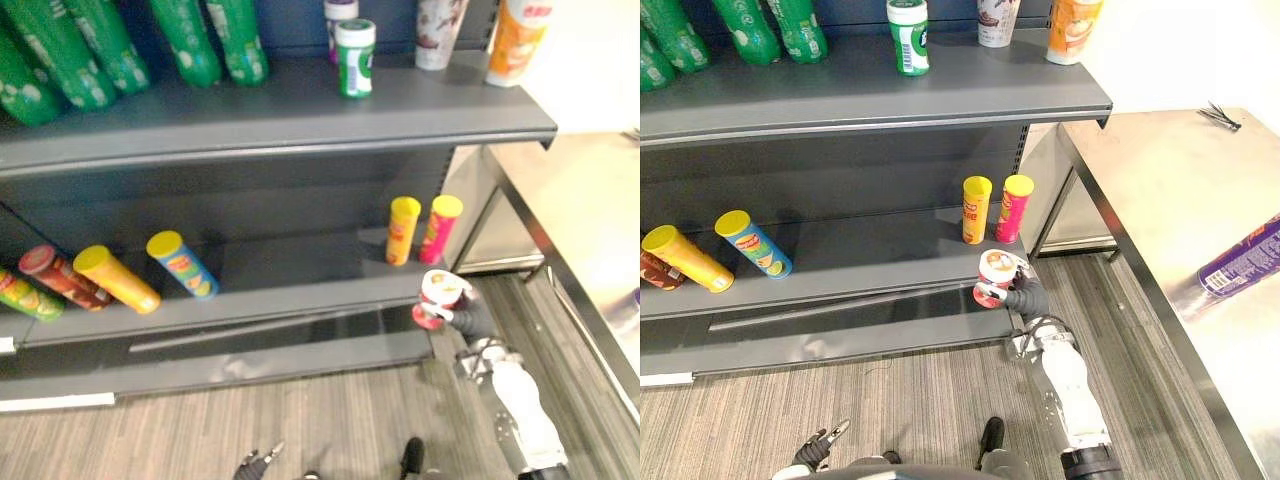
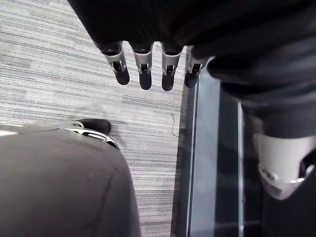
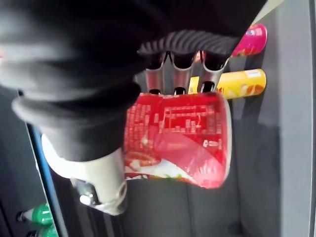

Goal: Put the gum and the chips on the shelf.

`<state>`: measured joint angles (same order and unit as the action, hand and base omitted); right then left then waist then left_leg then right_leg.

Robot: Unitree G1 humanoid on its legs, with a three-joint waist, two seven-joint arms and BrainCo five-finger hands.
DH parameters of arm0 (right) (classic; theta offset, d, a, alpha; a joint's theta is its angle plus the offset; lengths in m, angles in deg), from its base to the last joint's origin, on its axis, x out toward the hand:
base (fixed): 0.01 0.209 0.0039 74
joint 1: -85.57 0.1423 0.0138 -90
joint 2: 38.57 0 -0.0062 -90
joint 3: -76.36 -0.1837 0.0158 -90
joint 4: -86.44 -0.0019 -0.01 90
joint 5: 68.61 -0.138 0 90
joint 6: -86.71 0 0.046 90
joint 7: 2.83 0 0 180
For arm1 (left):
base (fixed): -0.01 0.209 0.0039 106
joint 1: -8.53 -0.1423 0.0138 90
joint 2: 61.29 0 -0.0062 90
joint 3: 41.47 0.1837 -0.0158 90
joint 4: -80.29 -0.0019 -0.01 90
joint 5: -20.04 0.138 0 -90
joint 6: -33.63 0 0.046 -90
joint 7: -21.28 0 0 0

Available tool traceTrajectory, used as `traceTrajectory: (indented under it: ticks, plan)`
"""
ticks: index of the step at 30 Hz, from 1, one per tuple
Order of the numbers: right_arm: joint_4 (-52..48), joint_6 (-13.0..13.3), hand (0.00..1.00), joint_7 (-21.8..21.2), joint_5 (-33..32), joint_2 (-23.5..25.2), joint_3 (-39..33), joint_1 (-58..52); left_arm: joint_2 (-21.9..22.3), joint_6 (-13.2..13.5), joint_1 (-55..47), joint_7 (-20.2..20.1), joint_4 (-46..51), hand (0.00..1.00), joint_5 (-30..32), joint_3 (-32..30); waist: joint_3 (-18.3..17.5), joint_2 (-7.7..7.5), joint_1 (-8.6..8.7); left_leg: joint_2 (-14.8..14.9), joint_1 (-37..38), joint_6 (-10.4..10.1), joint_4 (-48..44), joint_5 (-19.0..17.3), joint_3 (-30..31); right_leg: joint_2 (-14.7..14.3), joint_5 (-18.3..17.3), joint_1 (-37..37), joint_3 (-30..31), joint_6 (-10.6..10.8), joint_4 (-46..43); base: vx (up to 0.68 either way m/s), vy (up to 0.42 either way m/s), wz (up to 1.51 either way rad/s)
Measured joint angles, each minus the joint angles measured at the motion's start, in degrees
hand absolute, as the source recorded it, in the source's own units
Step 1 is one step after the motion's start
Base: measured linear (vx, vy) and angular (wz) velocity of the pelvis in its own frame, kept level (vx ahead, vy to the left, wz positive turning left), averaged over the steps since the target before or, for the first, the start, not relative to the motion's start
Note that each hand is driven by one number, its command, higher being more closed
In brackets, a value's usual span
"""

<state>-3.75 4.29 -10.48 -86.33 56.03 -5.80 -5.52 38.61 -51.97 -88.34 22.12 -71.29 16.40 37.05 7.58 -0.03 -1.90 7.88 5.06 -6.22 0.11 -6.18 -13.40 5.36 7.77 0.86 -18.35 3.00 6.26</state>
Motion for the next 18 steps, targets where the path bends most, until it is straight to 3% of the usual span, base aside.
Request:
traceTrajectory:
  ticks: [5, 18]
  plan:
    - [0.6, 0.0, 1.00, -0.5, -0.1, 0.0, 5.6, 3.9, -0.6, -0.1, -0.5, 0.1, 0.0, 0.00, 0.0, 0.0, -0.7, -1.19, -0.75, -0.2, 0.1, 0.2, 0.6, 0.4, 0.0, 0.2, 0.0, 0.0, -0.1, 0.0, 0.0, 0.00, 0.000, 0.00]
    - [-0.6, 0.0, 1.00, -0.8, -3.1, 0.1, 13.5, 18.5, -0.7, -0.1, -0.4, 0.9, -0.1, 0.00, -0.3, -0.2, -1.1, -1.89, -2.11, -0.3, 0.1, 0.2, -0.1, 0.6, 0.1, 0.3, 0.2, -0.1, -0.2, 0.1, 0.0, 0.01, 0.005, 0.00]
